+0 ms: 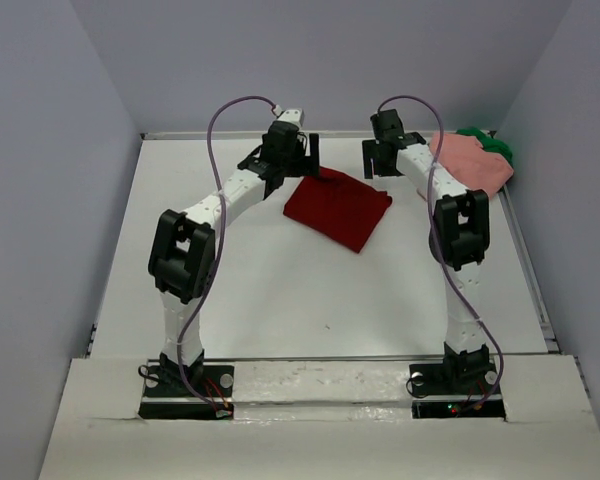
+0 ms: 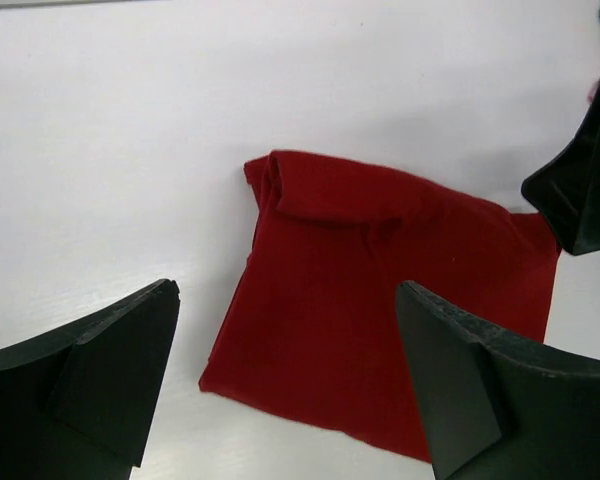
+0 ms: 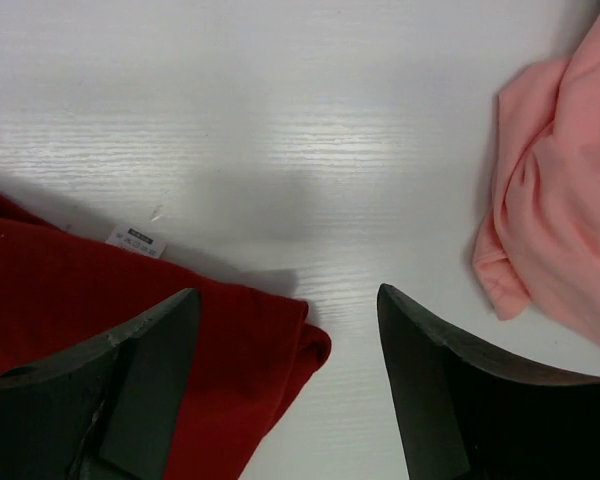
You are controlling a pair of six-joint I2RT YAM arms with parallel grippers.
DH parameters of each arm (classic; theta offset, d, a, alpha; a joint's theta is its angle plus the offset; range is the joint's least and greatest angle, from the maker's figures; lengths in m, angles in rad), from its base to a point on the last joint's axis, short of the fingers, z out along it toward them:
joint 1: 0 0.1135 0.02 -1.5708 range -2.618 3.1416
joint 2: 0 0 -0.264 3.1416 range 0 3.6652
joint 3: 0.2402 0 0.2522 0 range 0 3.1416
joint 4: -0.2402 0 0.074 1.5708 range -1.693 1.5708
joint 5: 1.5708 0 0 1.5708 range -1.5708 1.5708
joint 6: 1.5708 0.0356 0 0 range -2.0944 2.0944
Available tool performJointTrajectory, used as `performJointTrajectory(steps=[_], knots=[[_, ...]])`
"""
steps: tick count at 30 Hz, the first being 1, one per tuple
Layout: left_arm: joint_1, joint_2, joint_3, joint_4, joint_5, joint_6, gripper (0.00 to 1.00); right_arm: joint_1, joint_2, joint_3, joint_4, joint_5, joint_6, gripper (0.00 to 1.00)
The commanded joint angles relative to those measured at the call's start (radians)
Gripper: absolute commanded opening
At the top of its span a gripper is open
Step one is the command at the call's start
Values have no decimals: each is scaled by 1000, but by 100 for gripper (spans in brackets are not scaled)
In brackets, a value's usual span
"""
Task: Fold and stack the t-shirts
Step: Fold the tshirt
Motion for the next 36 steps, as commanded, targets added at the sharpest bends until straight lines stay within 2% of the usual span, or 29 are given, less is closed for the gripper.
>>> performJointTrajectory(steps=[1, 4, 6, 8, 9, 10, 11, 12, 13, 14, 17, 22, 36], knots=[[-15, -117, -93, 40, -62, -22, 99, 45, -161, 12, -12, 11, -38, 77], [-23, -138, -84, 13, -85, -19, 99, 99, -208, -26, -26, -72, -27, 75], [-23, -138, -45, -39, -99, -26, 97, 119, -235, -46, -35, -98, 1, 68], [-23, -143, -38, -52, -97, -23, 93, 143, -236, -71, -45, -121, 22, 32], [-23, -151, -39, -52, -97, -20, 90, 143, -235, -80, -45, -115, 34, 0], [-25, -152, -42, -56, -96, -17, 86, 155, -228, -85, -54, -118, 41, 0], [-23, -151, -42, -65, -94, -16, 74, 155, -222, -91, -61, -130, 44, 0], [-23, -146, -30, -79, -100, -19, 19, 168, -215, -94, -65, -135, 47, 0], [-23, -134, -22, -93, -125, -26, 3, 168, -204, -98, -65, -130, 56, 0], [-23, -123, -9, -130, -135, -28, 0, 177, -195, -103, -65, -153, 59, 0], [-23, -82, 53, -185, -177, -36, 0, 188, -156, -85, -66, -184, 81, 0], [-20, -65, 74, -185, -197, -33, 0, 208, -84, -27, -89, -190, 84, 0], [29, 1, 127, -174, -123, -51, 0, 321, 35, 125, -153, -161, 78, 0]])
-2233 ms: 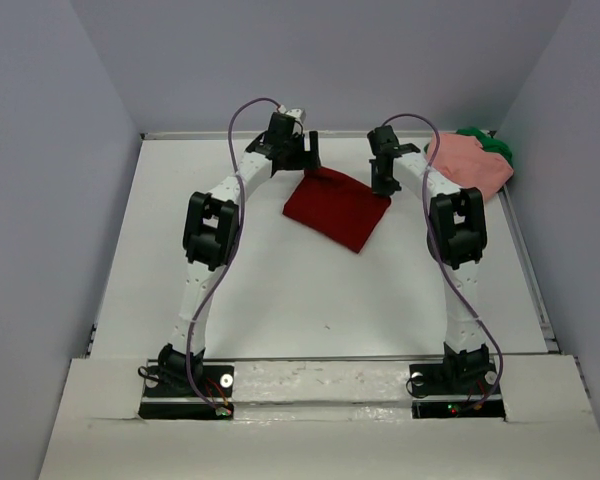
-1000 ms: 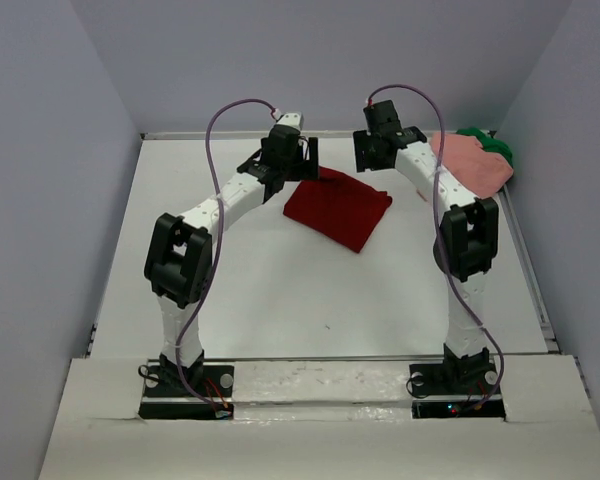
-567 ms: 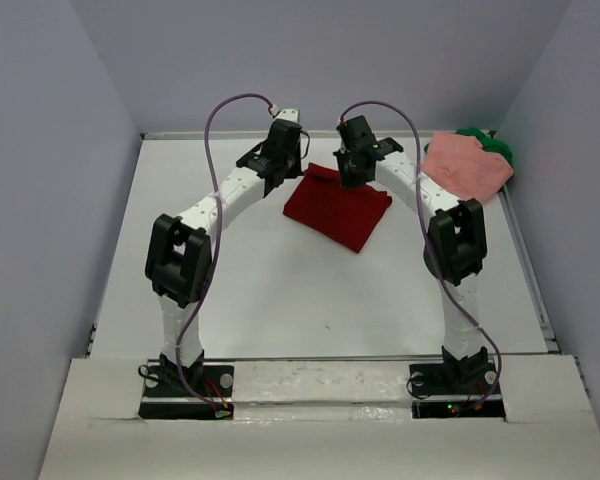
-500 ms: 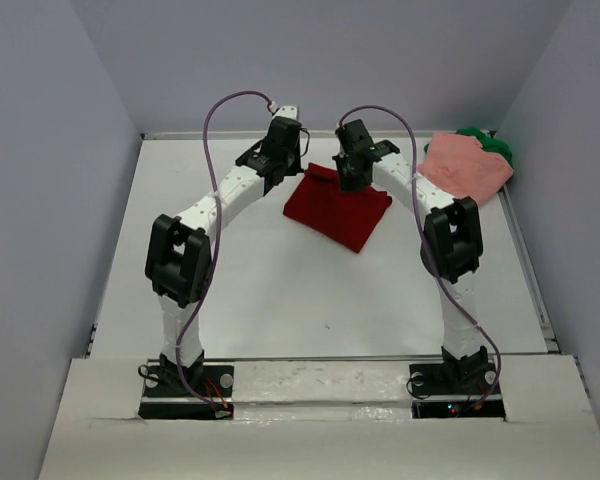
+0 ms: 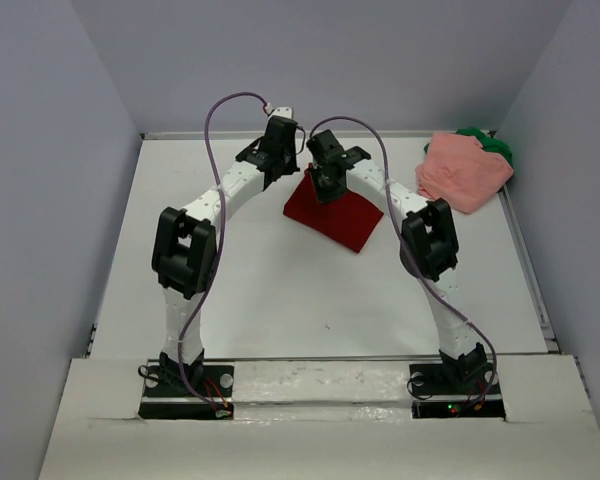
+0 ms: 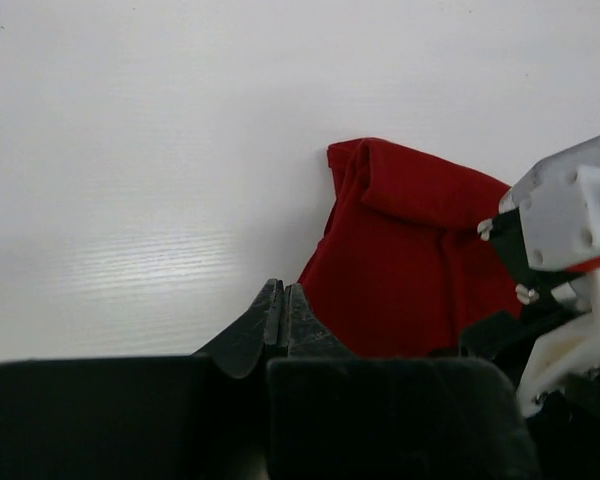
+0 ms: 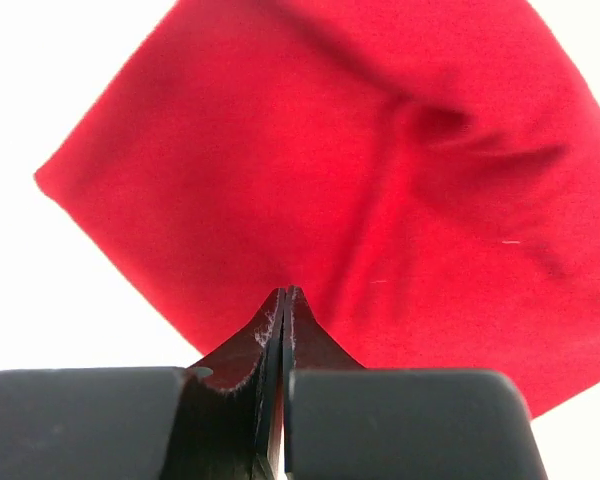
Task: Fold and stack the t-shirts
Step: Fold the tshirt
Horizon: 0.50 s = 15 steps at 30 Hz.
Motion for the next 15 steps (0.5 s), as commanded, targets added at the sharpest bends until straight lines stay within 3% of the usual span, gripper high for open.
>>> performJointTrajectory(steps=[1, 15], knots=[[15, -1, 46, 11, 16, -8, 0, 43, 32, 83, -28, 9, 1, 0], [36, -21, 39, -8, -4, -12, 0, 52, 116, 56, -14, -57, 20, 0]])
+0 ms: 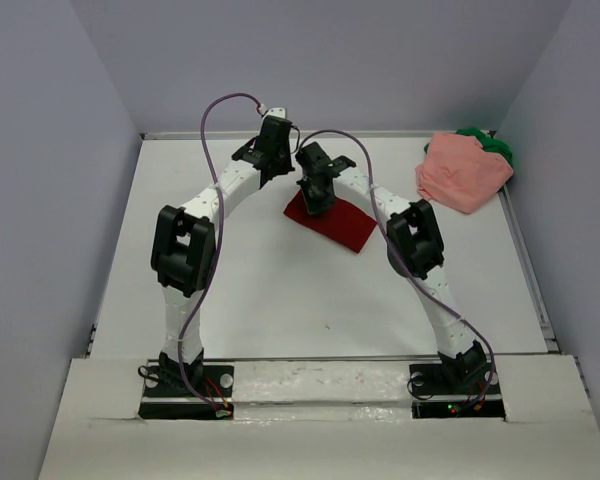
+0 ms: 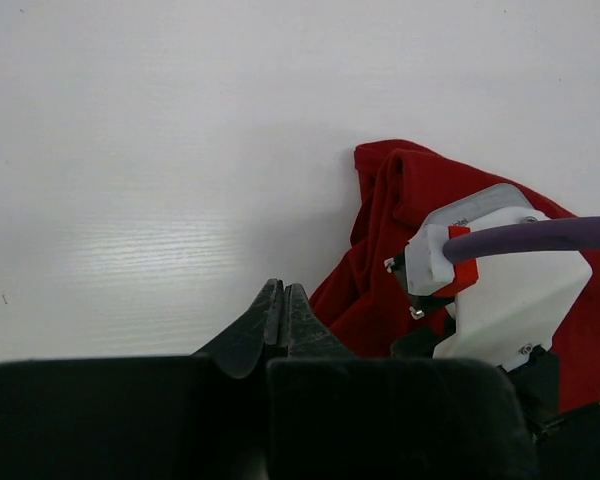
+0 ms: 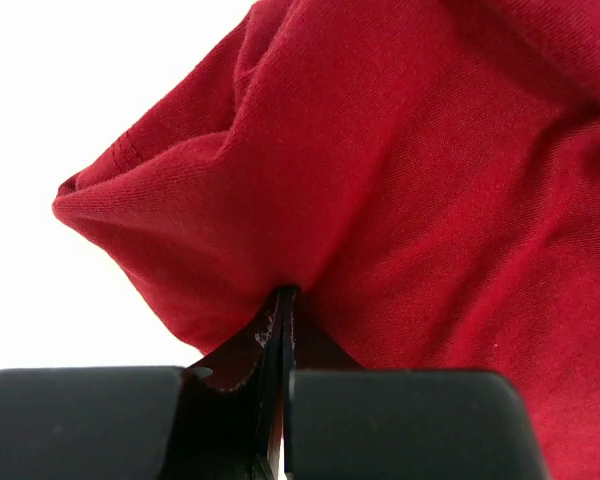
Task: Fold and stack the t-shirts
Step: Fold the tshirt
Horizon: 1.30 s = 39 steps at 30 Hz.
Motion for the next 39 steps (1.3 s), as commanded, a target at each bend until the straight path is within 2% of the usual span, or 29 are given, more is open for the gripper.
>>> performJointTrajectory(steps=[1, 6, 13, 22, 25, 34, 39], knots=[[8, -45, 37, 2, -14, 1, 0, -5, -13, -33, 5, -25, 10, 0], [16, -56, 42, -13, -18, 1, 0, 17, -89, -209, 42, -13, 37, 0], [19, -65, 56, -45, -17, -8, 0, 86, -302, -502, 98, 6, 157, 0], [6, -151, -49, -42, 37, -45, 0, 179, -554, -845, 151, 52, 312, 0], [-28, -181, -88, -41, 29, -55, 0, 189, -632, -956, 221, 52, 303, 0], [-96, -215, -125, -65, -30, -49, 0, 233, -653, -963, 247, 49, 200, 0], [-126, -272, -174, -71, -52, -71, 0, 281, -729, -871, 194, 96, 168, 0]])
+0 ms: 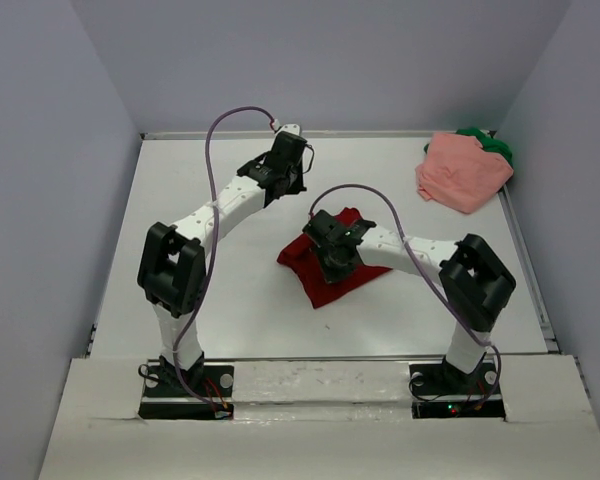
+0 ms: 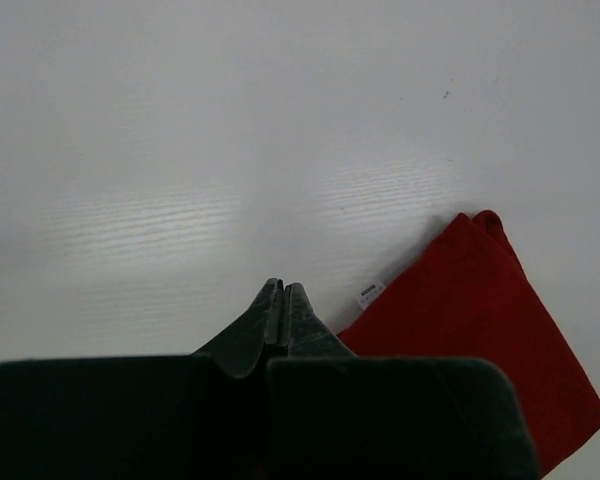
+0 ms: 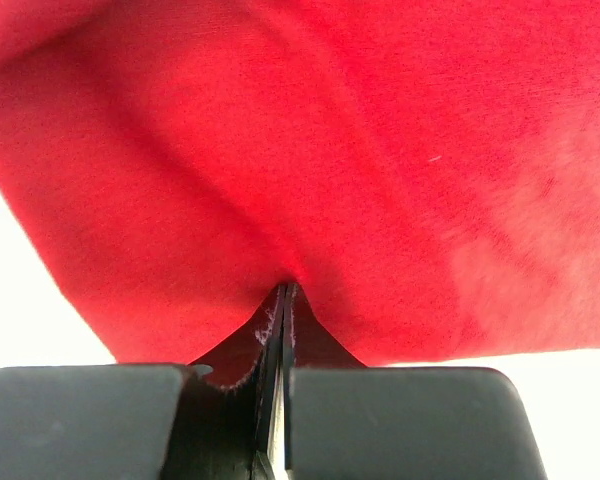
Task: Fold and stack the t-shirts
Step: Fold the tshirt
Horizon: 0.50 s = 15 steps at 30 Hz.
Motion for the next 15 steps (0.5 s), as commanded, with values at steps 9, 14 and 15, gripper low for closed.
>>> performJointTrajectory(steps=[9, 14, 15], knots=[[-93, -164, -18, -124, -121, -75, 0, 59, -170, 308, -187, 214, -43, 0], [-137, -244, -111, -149, -97, -125, 0, 31, -181, 305, -261, 372, 7, 0], [-143, -259, -132, -149, -89, -139, 0, 13, -180, 288, -261, 372, 18, 0]])
